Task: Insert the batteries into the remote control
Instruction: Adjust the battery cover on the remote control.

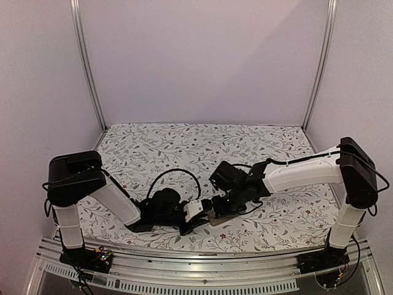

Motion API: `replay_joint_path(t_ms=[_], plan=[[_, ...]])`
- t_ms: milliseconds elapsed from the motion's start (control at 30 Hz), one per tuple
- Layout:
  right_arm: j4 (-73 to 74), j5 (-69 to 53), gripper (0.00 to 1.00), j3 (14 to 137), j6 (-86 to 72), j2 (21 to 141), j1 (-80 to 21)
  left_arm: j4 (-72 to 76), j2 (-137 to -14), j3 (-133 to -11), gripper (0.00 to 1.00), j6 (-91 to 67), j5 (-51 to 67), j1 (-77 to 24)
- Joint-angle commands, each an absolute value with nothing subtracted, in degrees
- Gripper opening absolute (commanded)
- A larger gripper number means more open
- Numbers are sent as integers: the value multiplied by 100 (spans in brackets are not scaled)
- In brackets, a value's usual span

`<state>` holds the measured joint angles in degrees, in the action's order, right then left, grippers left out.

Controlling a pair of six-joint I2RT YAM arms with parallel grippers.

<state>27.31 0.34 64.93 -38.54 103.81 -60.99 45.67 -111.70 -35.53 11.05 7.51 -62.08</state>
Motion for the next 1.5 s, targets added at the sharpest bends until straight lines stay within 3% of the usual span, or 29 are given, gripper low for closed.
replay_joint_path(t_ms=[0,300,933,1467], plan=[[3183,-37,0,6934,-3554,10428,-5979,4400,-11356,-3534,23,1176,740,-6269],[3349,140,0,6749,-3700,10020,-5933,4424,-11342,-3520,22,1179,712,-6273],[2839,-246,0,5994,-3788,10675,-5917,4438,-11318,-3476,22,1191,677,-6269],[3516,-30,0,5887,-3780,10467,-5915,4447,-11276,-3443,22,1198,616,-6271]])
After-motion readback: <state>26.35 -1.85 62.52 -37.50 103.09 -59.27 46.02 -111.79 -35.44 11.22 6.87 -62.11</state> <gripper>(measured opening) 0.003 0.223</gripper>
